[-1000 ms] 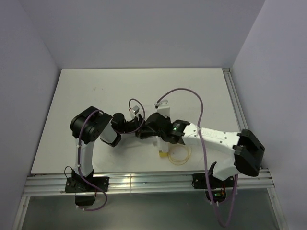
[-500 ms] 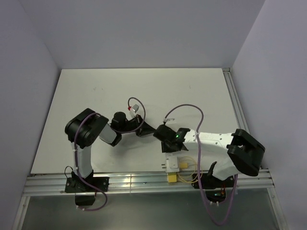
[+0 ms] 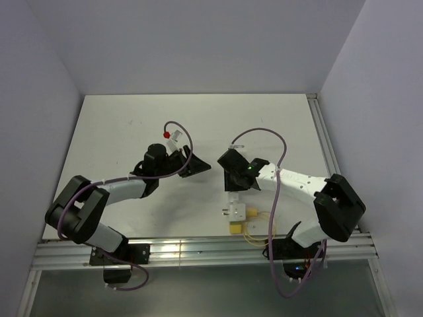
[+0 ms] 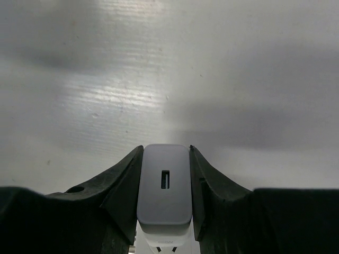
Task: Insert the plug
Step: Insert the plug into the socket.
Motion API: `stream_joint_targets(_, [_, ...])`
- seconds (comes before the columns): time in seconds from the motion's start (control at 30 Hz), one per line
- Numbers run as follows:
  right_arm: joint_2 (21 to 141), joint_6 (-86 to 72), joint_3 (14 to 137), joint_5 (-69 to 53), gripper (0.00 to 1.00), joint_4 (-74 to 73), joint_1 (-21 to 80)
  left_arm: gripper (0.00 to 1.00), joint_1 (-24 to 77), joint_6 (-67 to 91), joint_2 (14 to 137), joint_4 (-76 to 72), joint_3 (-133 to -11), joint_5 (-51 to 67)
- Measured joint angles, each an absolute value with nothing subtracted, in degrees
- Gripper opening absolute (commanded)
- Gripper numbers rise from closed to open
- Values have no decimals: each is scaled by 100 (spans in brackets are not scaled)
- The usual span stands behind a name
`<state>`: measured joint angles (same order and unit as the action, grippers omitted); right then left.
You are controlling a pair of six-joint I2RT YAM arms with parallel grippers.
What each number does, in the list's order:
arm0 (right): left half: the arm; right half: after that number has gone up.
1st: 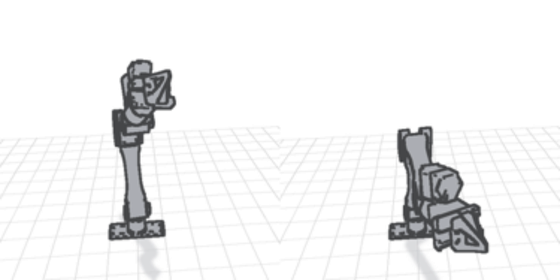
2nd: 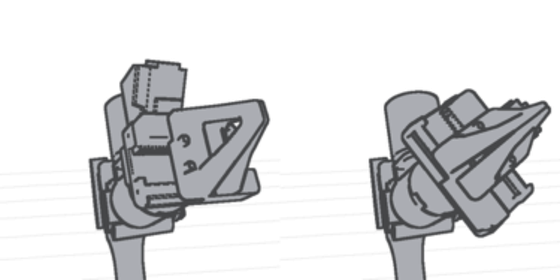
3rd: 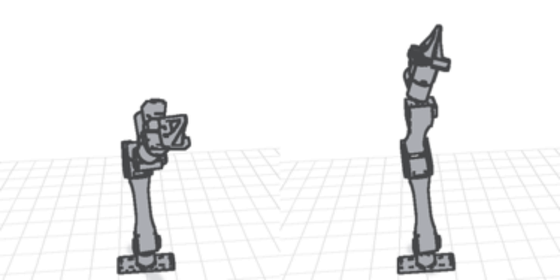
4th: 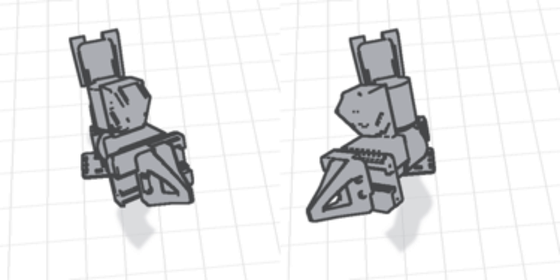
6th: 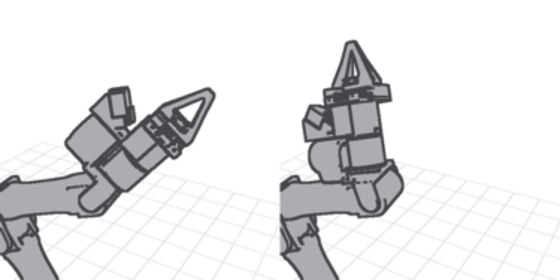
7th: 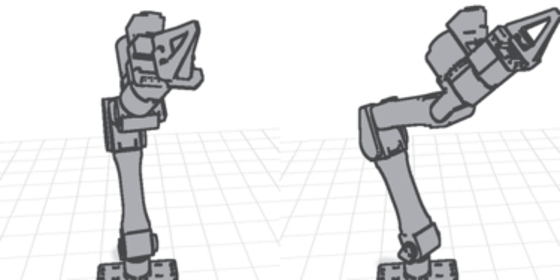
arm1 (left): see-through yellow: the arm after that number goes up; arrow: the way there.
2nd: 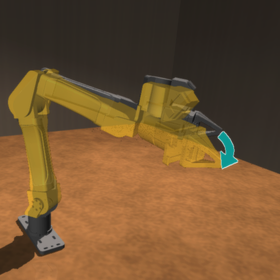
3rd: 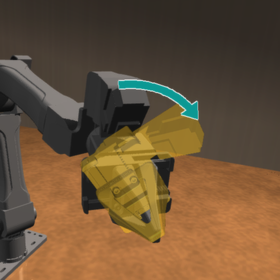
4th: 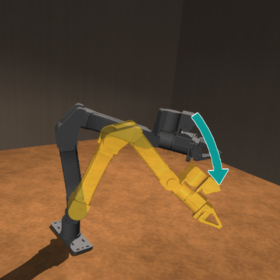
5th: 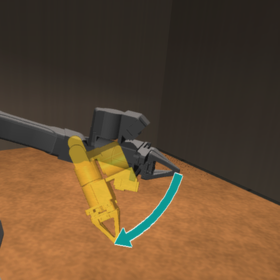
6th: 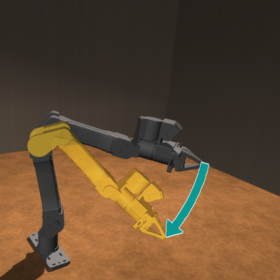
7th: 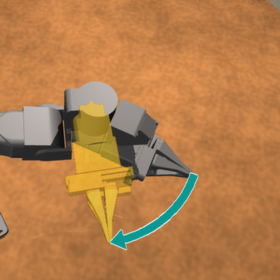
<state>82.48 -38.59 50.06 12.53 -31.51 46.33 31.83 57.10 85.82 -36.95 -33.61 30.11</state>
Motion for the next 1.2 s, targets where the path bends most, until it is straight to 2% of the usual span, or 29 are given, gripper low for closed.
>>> stream_joint_targets(0.27, [8862, -3590, 5441, 1118, 0, -3006, 4278, 67, 3183, 5312, 7992, -2703, -3336, 2720])
stream_joint_targets(0.8, [10713, -2794, 7819, 521, 0, -3310, 3199, 67, 3183, 5037, 7518, -2110, -3304, 2561])
stream_joint_targets(1.07, [10965, -2731, 7981, 436, 0, -3371, 3146, 74, 3183, 4877, 7500, -2165, -3140, 2567])
stream_joint_targets(1.2, [10965, -2703, 7981, 322, 0, -3378, 3111, 78, 3280, 4598, 7876, -2545, -3131, 2523])
